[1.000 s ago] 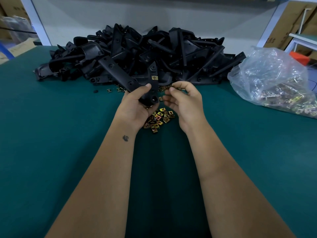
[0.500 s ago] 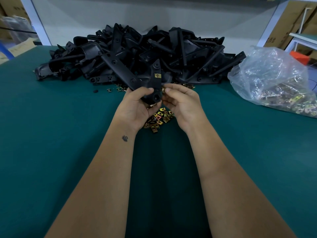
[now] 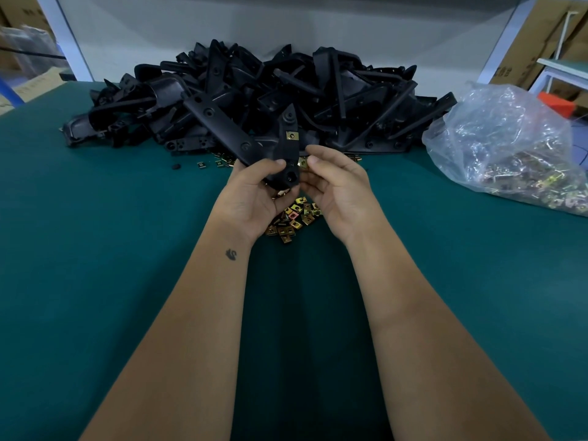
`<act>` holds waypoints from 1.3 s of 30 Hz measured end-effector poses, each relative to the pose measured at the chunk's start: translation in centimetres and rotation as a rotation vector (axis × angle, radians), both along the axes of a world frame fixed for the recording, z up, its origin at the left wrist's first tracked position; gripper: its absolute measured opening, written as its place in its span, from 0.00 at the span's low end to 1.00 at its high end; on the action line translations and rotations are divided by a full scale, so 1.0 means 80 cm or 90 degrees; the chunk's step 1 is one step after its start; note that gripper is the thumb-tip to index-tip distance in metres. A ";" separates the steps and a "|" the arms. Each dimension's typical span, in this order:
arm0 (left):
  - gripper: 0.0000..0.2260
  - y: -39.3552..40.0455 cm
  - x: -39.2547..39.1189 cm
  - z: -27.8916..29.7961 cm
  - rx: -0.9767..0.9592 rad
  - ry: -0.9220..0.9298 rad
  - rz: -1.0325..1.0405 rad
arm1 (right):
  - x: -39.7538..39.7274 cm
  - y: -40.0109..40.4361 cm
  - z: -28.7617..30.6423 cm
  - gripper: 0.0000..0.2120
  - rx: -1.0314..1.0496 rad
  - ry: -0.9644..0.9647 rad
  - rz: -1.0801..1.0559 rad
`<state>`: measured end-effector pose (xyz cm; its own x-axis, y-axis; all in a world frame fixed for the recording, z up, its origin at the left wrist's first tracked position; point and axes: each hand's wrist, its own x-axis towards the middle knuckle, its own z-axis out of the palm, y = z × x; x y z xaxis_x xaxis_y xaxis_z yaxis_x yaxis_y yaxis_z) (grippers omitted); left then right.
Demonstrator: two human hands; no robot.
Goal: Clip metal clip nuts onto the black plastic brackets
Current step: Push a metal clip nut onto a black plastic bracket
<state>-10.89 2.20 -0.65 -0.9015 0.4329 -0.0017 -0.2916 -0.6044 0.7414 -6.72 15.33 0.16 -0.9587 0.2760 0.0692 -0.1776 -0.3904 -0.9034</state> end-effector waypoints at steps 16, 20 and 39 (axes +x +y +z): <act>0.21 0.012 0.006 0.000 -0.108 0.041 0.060 | -0.004 0.003 0.000 0.07 -0.016 0.011 -0.086; 0.20 0.014 0.009 0.001 -0.163 0.090 0.089 | -0.003 -0.001 0.000 0.10 0.017 0.024 -0.109; 0.20 0.016 0.006 -0.001 -0.151 0.090 0.094 | -0.004 -0.011 -0.002 0.07 0.158 0.008 -0.173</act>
